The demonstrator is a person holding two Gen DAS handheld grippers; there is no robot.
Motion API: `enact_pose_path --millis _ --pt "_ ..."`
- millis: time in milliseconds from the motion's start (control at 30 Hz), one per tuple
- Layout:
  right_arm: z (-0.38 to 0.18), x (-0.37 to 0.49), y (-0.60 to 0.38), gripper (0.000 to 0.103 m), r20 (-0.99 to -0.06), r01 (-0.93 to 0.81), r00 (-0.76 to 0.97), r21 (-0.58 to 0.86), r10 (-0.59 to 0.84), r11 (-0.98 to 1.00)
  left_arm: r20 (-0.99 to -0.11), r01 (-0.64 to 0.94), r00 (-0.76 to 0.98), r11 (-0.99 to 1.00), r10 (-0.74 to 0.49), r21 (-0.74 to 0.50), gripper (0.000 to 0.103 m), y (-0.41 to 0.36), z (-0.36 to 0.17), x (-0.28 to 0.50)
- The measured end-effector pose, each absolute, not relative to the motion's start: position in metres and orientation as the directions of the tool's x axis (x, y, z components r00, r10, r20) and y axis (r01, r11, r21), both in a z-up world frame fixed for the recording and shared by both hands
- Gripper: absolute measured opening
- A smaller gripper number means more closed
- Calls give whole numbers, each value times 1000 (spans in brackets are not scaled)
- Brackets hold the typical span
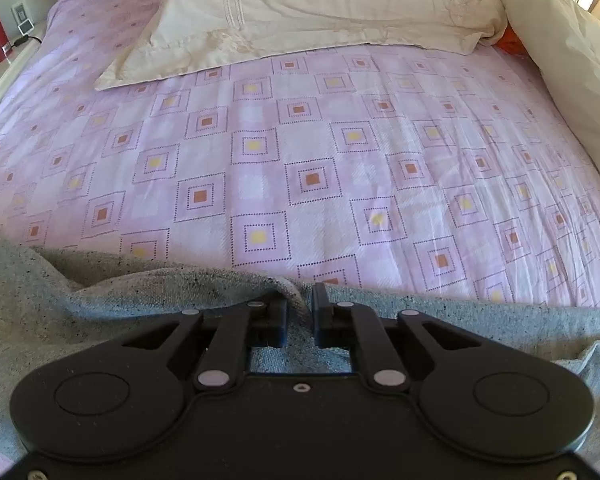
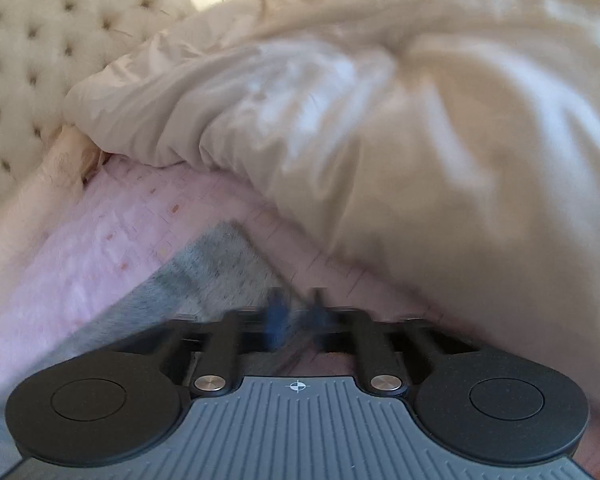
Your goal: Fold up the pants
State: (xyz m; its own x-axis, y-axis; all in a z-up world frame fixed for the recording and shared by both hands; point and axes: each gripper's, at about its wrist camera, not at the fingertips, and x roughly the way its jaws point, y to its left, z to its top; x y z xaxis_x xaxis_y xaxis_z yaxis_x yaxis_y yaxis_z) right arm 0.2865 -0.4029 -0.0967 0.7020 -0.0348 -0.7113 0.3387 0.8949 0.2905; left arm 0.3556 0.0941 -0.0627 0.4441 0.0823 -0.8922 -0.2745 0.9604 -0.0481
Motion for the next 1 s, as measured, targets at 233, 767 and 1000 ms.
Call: enact_pose_path --millis 233,767,1000 --pt "-68 270 -376 12 -632 423 754 259 -179 868 -886 -290 452 956 102 -37 15 92 -50 354" --pt "-81 327 -178 32 -709 -722 545 -126 448 680 -921 -207 385 978 58 -25 15 99 -75 365" --pt "-76 350 -158 3 -824 -834 351 -59 446 548 -939 -156 344 986 0 -57 15 108 -75 373"
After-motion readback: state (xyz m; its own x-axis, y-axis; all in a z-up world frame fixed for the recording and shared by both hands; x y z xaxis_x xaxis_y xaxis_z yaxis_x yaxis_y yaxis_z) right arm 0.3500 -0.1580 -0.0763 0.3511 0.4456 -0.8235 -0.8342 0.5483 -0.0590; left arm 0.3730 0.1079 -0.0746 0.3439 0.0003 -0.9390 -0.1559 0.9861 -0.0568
